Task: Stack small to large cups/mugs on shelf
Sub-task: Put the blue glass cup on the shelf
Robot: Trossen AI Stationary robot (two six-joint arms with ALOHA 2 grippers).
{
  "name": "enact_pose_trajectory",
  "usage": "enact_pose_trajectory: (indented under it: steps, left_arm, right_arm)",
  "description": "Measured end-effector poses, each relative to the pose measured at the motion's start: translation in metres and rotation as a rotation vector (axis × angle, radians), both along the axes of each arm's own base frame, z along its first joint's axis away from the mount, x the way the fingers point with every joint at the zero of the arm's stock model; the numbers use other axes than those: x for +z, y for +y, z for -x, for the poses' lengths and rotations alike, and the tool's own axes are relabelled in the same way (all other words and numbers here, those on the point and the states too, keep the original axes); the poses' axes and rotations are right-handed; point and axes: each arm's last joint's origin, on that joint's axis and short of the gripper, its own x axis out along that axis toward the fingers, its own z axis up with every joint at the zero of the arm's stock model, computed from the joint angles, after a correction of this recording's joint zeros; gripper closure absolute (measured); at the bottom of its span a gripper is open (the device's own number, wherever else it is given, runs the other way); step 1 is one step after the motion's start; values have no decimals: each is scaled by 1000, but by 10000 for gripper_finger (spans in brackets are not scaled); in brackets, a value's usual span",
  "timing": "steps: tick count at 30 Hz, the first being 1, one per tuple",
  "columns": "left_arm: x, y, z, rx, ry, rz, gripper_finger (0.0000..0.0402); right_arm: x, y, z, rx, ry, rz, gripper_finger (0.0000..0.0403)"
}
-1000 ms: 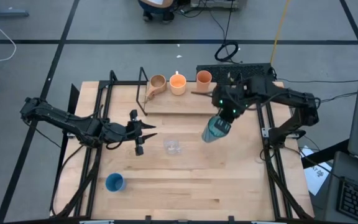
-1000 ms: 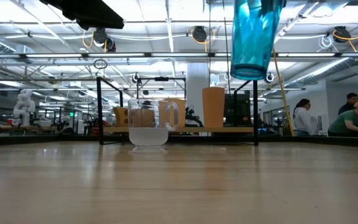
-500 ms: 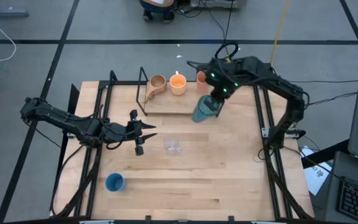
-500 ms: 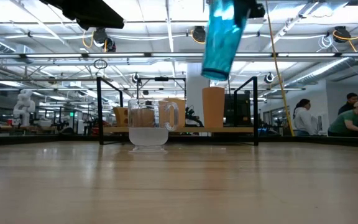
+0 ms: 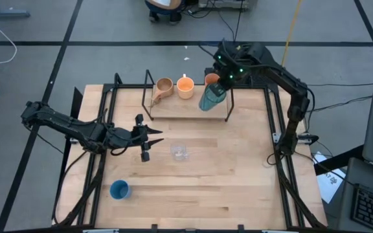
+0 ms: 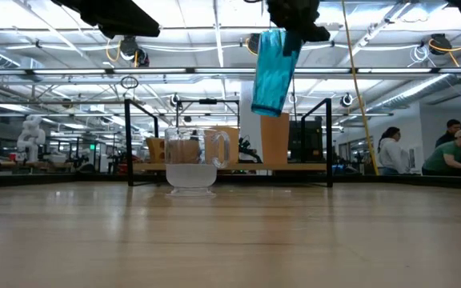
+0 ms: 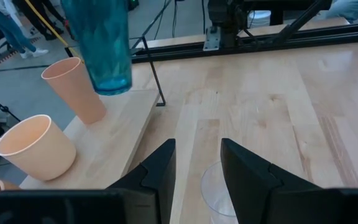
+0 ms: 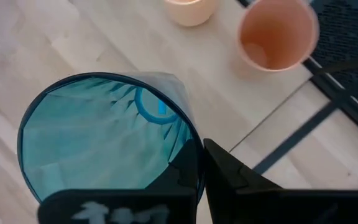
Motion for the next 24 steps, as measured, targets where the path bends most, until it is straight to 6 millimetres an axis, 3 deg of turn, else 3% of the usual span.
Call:
enact_pose_trajectory:
  steps: [6,24]
  left_arm:
    - [0,0,0,0,-3,1,273]
    - [0,-4,1,-15,-4,5,273]
  right_arm:
    - [0,-12,7,-40,1,1,403]
    - [-15,-18,7,-76,70,-7,402]
